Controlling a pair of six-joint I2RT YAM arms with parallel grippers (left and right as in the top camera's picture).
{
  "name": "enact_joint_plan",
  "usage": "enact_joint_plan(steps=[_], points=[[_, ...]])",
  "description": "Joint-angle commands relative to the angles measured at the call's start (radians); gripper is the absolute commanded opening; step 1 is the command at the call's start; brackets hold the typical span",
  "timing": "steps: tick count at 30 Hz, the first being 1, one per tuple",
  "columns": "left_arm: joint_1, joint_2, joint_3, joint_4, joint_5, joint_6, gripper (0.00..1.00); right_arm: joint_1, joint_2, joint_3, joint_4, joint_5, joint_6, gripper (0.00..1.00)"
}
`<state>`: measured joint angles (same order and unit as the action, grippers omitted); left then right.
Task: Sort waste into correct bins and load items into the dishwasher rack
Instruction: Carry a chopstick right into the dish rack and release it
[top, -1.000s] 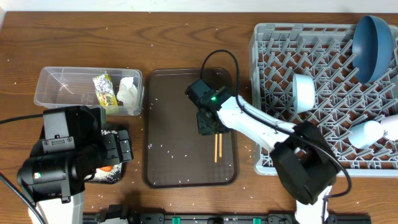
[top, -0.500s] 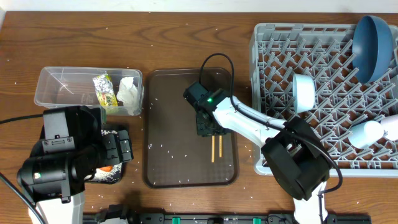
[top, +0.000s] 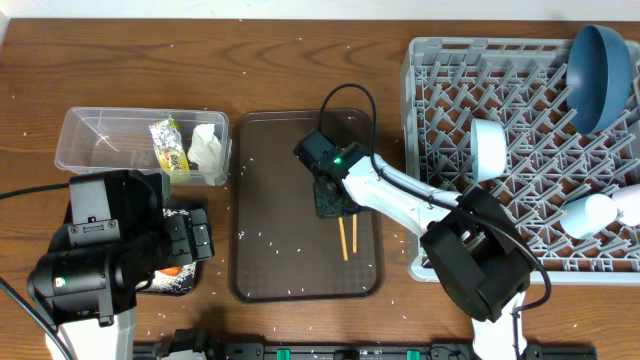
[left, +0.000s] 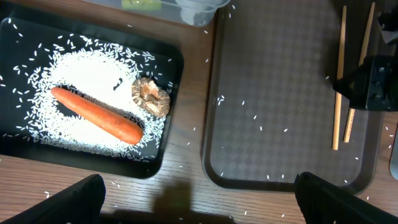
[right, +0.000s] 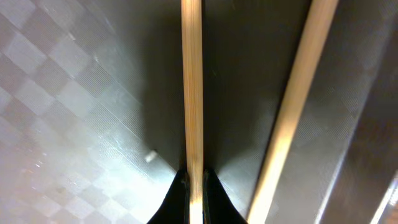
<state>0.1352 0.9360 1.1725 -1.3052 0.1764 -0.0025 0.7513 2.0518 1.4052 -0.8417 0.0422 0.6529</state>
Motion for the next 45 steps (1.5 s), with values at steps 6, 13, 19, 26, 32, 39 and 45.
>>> enact_joint_plan(steps=[6, 13, 19, 26, 32, 39, 45], points=[[-0.003, -0.001, 0.004, -0.003, -0.01, 0.01, 0.98, -0.031, -0.3, -0.004, -0.109, 0.025, -0.09, 0.01], [-0.003, -0.001, 0.004, -0.003, -0.01, 0.01, 0.98, -0.164, -0.628, -0.004, -0.236, 0.086, -0.245, 0.01], [-0.003, -0.001, 0.004, -0.003, -0.01, 0.01, 0.98, -0.397, -0.8, -0.004, -0.332, 0.182, -0.385, 0.01], [-0.003, -0.001, 0.004, -0.003, -0.01, 0.01, 0.98, -0.638, -0.784, -0.014, -0.321, 0.198, -0.587, 0.01], [-0.003, -0.001, 0.004, -0.003, -0.01, 0.01, 0.98, -0.764, -0.699, -0.014, -0.259, 0.194, -0.628, 0.01], [-0.003, -0.001, 0.004, -0.003, -0.01, 0.01, 0.98, -0.776, -0.632, -0.014, -0.238, -0.003, -0.68, 0.01], [-0.003, -0.001, 0.004, -0.003, -0.01, 0.01, 0.98, -0.689, -0.638, -0.014, -0.24, -0.187, -0.628, 0.01]])
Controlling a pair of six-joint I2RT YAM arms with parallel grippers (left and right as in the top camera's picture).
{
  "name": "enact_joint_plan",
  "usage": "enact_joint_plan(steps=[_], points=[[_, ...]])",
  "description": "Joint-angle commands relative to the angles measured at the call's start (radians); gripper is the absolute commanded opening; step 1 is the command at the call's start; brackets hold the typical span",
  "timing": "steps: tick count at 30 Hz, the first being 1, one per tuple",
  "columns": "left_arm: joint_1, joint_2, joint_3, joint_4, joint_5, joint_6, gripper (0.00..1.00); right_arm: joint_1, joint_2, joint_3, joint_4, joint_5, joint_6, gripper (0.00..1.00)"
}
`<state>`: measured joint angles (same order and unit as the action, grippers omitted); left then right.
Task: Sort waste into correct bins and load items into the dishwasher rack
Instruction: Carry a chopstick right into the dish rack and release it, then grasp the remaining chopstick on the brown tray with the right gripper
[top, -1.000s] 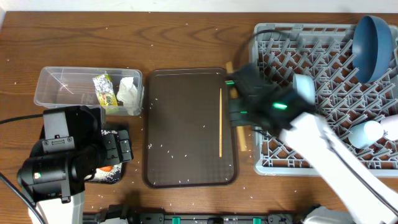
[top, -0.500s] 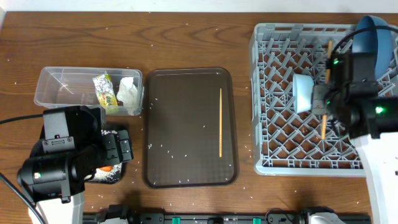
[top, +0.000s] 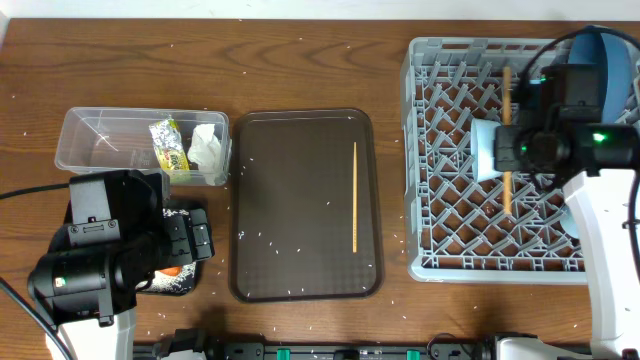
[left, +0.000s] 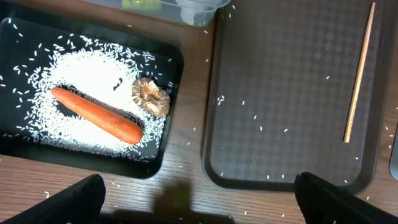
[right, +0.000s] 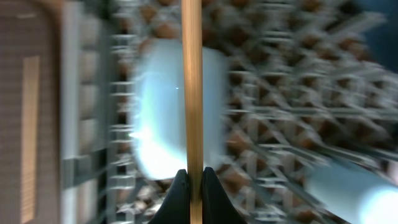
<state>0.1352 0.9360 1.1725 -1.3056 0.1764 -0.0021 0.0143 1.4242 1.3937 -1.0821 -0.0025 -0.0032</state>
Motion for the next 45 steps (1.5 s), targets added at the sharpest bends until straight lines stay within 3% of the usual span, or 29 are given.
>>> enact_joint_plan(steps=[1, 10, 17, 19, 23, 26, 34, 40, 45], points=[[-0.003, -0.001, 0.004, -0.003, -0.01, 0.009, 0.98, 0.064, -0.008, -0.003, -0.002, -0.145, 0.065, 0.01], [-0.003, -0.001, 0.004, -0.003, -0.01, 0.009, 0.98, 0.222, 0.107, -0.056, 0.013, 0.032, 0.362, 0.01], [-0.003, -0.001, 0.004, -0.003, -0.01, 0.009, 0.98, 0.26, 0.228, -0.073, 0.08, 0.048, 0.396, 0.02], [-0.003, -0.001, 0.004, -0.003, -0.01, 0.009, 0.98, 0.27, 0.256, -0.073, 0.095, 0.059, 0.391, 0.09], [-0.003, -0.001, 0.004, -0.003, -0.01, 0.009, 0.98, 0.304, 0.263, -0.067, 0.149, 0.035, 0.293, 0.34], [-0.003, -0.001, 0.004, -0.003, -0.01, 0.009, 0.98, 0.346, 0.234, -0.06, 0.168, -0.005, 0.286, 0.41], [-0.003, -0.001, 0.004, -0.003, -0.01, 0.009, 0.98, 0.534, 0.242, -0.066, 0.177, 0.008, 0.408, 0.4], [-0.003, -0.001, 0.004, -0.003, -0.01, 0.009, 0.98, 0.614, 0.373, -0.068, 0.193, 0.072, 0.602, 0.36], [-0.003, -0.001, 0.004, -0.003, -0.01, 0.009, 0.98, 0.629, 0.494, -0.068, 0.251, 0.009, 0.609, 0.3]])
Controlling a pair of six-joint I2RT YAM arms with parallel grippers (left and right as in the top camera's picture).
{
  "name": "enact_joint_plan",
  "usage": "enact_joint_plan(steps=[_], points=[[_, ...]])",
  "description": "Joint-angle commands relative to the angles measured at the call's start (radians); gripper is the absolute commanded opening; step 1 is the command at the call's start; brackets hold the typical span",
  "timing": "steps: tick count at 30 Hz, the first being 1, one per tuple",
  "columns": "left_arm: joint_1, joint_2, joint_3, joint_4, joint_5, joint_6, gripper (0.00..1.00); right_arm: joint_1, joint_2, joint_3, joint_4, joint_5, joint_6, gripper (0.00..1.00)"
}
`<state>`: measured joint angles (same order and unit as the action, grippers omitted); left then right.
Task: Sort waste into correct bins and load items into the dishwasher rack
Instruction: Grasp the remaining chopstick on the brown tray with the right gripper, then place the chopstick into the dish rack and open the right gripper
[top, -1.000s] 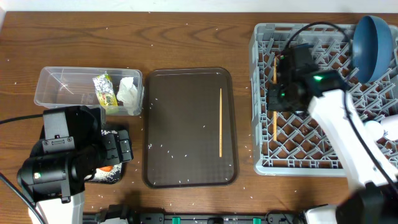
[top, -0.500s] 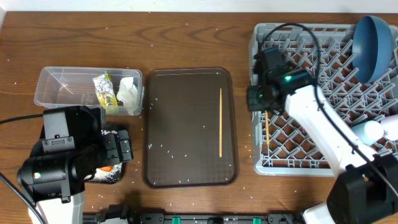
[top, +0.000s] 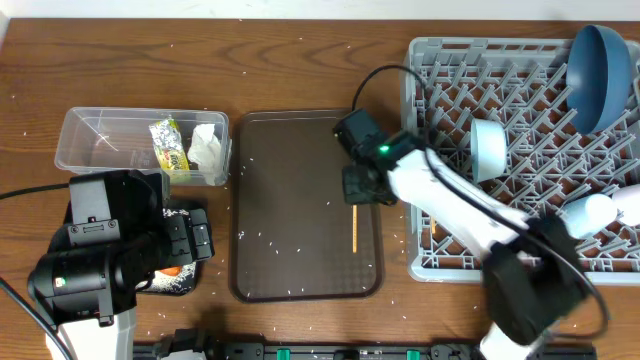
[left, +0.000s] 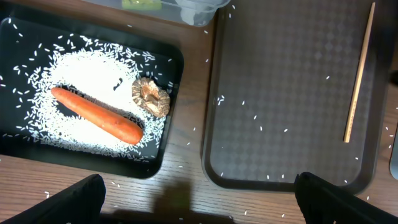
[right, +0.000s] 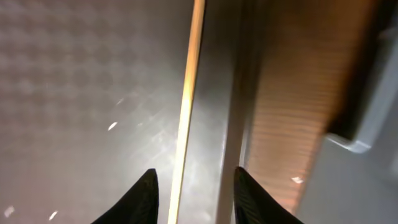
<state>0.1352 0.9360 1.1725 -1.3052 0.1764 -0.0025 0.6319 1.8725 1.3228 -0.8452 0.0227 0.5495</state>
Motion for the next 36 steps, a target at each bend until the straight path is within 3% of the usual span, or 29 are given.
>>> enact_joint_plan(steps=[1, 4, 12, 18, 24, 27, 36], points=[[-0.003, -0.001, 0.004, -0.003, -0.01, 0.01, 0.98, 0.012, 0.068, 0.003, 0.029, -0.024, 0.055, 0.27], [-0.003, -0.001, 0.004, -0.003, -0.01, 0.01, 0.98, 0.012, 0.109, 0.003, 0.066, -0.035, 0.04, 0.21], [-0.003, -0.001, 0.004, -0.003, -0.01, 0.01, 0.98, 0.012, 0.124, 0.003, 0.092, -0.031, 0.04, 0.18], [-0.003, -0.001, 0.004, -0.003, -0.01, 0.01, 0.98, 0.012, 0.144, 0.003, 0.106, -0.023, 0.041, 0.05], [-0.003, -0.001, 0.004, -0.003, -0.01, 0.009, 0.98, 0.012, 0.163, 0.002, 0.097, -0.024, 0.065, 0.1], [-0.003, -0.001, 0.004, -0.003, -0.01, 0.01, 0.98, 0.012, 0.172, 0.002, 0.111, -0.021, 0.064, 0.02], [-0.003, -0.001, 0.004, -0.003, -0.01, 0.01, 0.98, 0.007, -0.013, 0.055, 0.029, 0.003, -0.128, 0.01]])
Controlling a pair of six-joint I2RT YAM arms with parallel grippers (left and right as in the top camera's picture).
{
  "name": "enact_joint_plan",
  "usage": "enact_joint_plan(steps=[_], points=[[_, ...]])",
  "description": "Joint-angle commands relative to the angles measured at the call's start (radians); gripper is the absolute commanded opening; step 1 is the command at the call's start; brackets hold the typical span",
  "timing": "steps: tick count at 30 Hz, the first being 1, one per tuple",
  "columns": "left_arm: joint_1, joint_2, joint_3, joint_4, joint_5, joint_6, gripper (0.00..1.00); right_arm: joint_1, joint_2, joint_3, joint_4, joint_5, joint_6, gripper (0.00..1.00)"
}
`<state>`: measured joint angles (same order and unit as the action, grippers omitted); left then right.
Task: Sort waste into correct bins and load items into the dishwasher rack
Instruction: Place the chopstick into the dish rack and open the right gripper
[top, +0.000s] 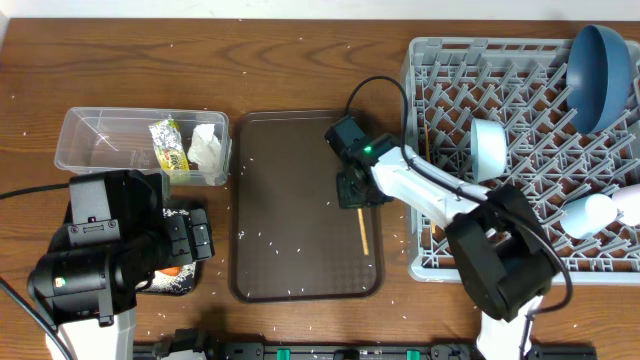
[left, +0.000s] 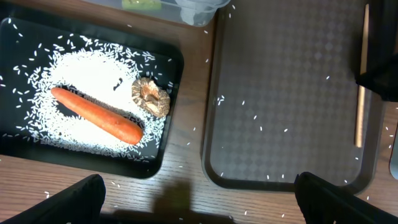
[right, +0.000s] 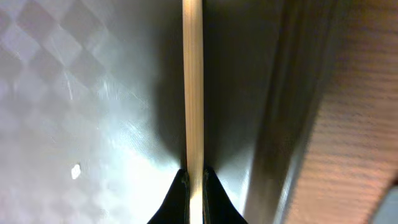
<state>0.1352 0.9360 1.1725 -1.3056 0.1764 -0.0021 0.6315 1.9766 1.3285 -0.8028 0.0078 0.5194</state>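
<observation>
A wooden chopstick (top: 362, 232) lies on the brown tray (top: 290, 200), near its right side. My right gripper (top: 352, 190) is down on the chopstick's far end and shut on it. The right wrist view shows the chopstick (right: 193, 81) pinched between the two black fingertips (right: 180, 193). The left wrist view shows the same chopstick (left: 359, 124) under the dark right gripper. My left gripper (left: 199, 205) hangs open and empty over the table's front edge, near a black tray (left: 18, 143) of rice. The grey dishwasher rack (top: 440, 262) stands at the right.
The black tray holds a carrot (left: 96, 122) and a brown mushroom (left: 151, 98). A clear bin (top: 100, 150) with wrappers stands at the back left. The rack carries a blue bowl (top: 598, 65) and two white cups (top: 487, 148). Rice grains are scattered about.
My right gripper was open just above the chopstick on the tray. It is now lower, a little to the left, and shut on the chopstick. The left arm has not moved.
My right gripper was shut on one of two chopsticks on the tray. Then it held that chopstick over the rack, with one left on the tray. Then it was back over the tray, open and empty, and now it grips the second chopstick.
</observation>
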Motion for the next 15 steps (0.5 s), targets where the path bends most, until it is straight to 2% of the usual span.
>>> enact_joint_plan(steps=[1, 4, 9, 15], points=[[-0.003, -0.001, 0.004, -0.003, -0.01, 0.009, 0.98, 0.003, -0.162, 0.054, -0.029, 0.019, -0.135, 0.01], [-0.003, -0.001, 0.004, -0.003, -0.01, 0.009, 0.98, -0.021, -0.291, 0.058, -0.054, 0.04, -0.224, 0.01], [-0.003, -0.001, 0.004, -0.003, -0.01, 0.009, 0.98, -0.132, -0.462, 0.057, -0.097, 0.158, -0.23, 0.01], [-0.003, -0.001, 0.004, -0.003, -0.01, 0.009, 0.98, -0.288, -0.457, 0.049, -0.13, 0.159, -0.297, 0.01]])
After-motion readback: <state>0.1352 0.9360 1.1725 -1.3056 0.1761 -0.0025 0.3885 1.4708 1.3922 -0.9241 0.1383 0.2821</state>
